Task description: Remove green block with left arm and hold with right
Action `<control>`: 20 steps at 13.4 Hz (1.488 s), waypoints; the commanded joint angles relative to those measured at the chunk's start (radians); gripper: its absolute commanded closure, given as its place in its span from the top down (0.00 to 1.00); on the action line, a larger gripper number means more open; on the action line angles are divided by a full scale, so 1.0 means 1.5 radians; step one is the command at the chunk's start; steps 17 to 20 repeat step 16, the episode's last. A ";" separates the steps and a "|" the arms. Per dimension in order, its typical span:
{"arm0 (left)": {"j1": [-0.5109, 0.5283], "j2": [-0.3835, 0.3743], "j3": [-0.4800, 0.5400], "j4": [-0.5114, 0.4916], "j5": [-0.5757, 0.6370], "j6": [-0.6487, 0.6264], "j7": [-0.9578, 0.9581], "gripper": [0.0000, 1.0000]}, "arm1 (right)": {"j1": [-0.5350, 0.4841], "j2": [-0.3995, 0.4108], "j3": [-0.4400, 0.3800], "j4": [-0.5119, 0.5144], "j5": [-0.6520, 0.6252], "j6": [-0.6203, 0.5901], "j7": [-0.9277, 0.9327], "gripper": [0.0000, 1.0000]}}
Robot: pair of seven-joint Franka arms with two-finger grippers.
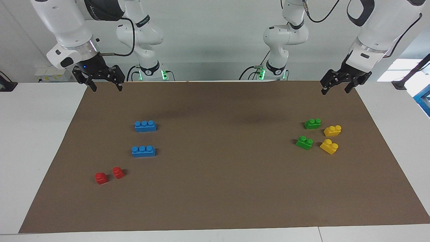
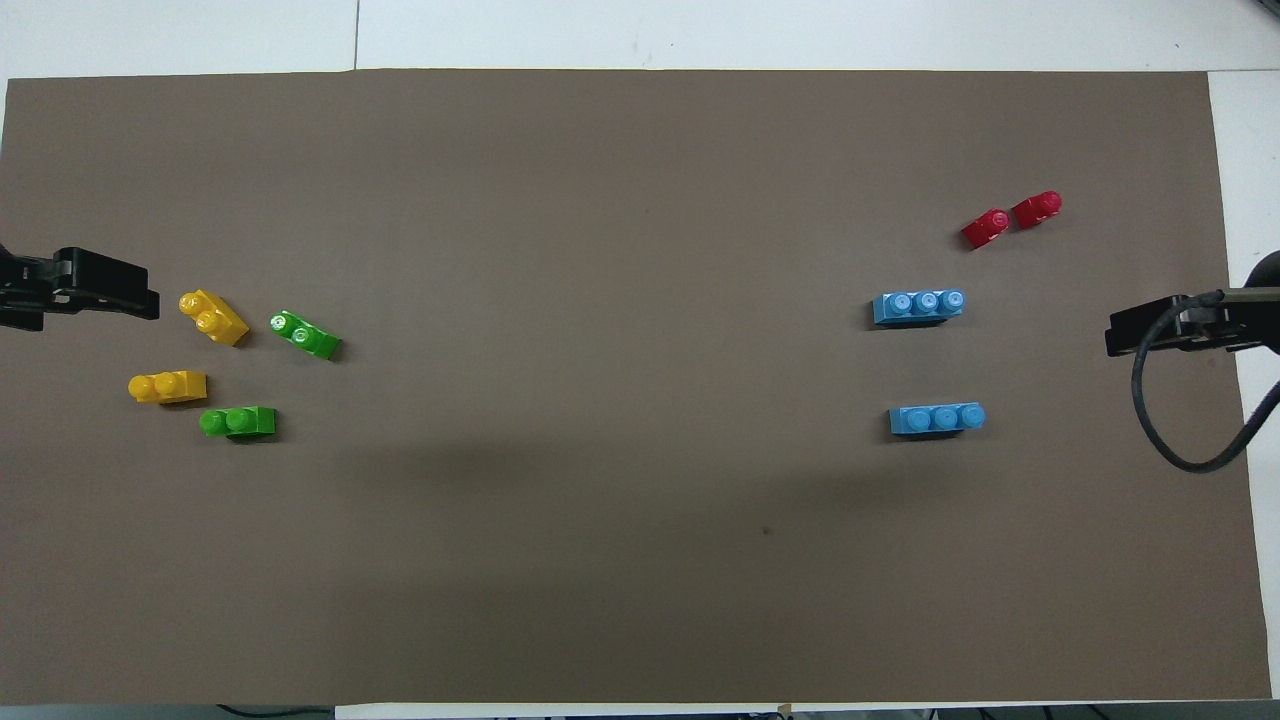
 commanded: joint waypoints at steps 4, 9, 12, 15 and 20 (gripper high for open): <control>0.007 0.012 -0.003 0.022 0.008 -0.016 0.011 1.00 | -0.006 -0.005 0.004 -0.008 -0.011 -0.001 -0.005 0.98; 0.007 0.012 -0.003 0.022 0.007 -0.015 0.011 1.00 | -0.004 -0.005 0.004 -0.008 -0.006 -0.002 -0.003 0.98; 0.007 0.012 -0.003 0.022 0.007 -0.014 0.012 1.00 | -0.005 -0.006 0.004 -0.008 -0.004 -0.002 -0.003 0.98; 0.008 0.012 -0.003 0.022 0.007 -0.014 0.012 1.00 | -0.005 -0.005 0.004 -0.008 -0.004 -0.002 -0.003 0.98; 0.008 0.012 -0.003 0.022 0.007 -0.014 0.012 1.00 | -0.006 -0.005 0.004 -0.008 -0.004 -0.002 -0.003 0.98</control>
